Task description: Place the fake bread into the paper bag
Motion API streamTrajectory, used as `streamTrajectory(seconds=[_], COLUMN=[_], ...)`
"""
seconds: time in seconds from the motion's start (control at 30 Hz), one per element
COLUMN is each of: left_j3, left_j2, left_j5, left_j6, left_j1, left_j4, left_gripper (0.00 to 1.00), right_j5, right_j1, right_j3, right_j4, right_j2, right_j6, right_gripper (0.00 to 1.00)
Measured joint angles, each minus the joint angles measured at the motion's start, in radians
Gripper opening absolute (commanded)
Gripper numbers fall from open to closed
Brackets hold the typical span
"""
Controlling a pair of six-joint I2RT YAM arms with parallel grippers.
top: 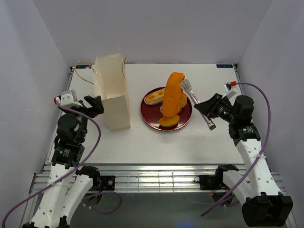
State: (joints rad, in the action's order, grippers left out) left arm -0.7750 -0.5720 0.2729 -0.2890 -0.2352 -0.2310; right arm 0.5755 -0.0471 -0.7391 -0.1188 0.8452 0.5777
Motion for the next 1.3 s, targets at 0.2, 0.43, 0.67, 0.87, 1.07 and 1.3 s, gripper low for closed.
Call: streamTrajectory(seconds=[0.2,0.43,0.67,0.87,1.07,1.3], left_j3=[0.000,0.000,0.000,0.002,0.002,0.002], left_j2=[0.005,0.006,0.010,0.011,0.011,0.011], left_j5=[0.001,0.004,0.009,0.013,0.015,0.015], left_j6=[0.000,0.000,0.000,0.000,0.000,0.000], left_j1=[0.000,0.000,-0.001,-0.001,-0.001,-0.001], left_j4=[0.000,0.000,0.000,0.000,0.000,0.000], left_gripper=[0.97,0.97,0.97,0.97,0.97,0.97], right_j5=[-0.008,-0.032,-0.048,-0.065,-0.087,-0.120], right_j1=[-0.064,-0.167,-0.282,-0.393,-0.518,-0.634], right_j3=[-0.101,-0.275,-0.467,-0.603,-0.747,-0.850], right_j4=[-0.014,-0.020,-0.019,-0.013,0.003,0.036], right_j2=[0.021,0.072,0.154,0.237,0.346,0.483], right_j6=[-0.010,-0.010,-0.011,-0.021,-0.033,-0.037], right_gripper=[0.14,0.14,0.14,0.15,0.15,0.15])
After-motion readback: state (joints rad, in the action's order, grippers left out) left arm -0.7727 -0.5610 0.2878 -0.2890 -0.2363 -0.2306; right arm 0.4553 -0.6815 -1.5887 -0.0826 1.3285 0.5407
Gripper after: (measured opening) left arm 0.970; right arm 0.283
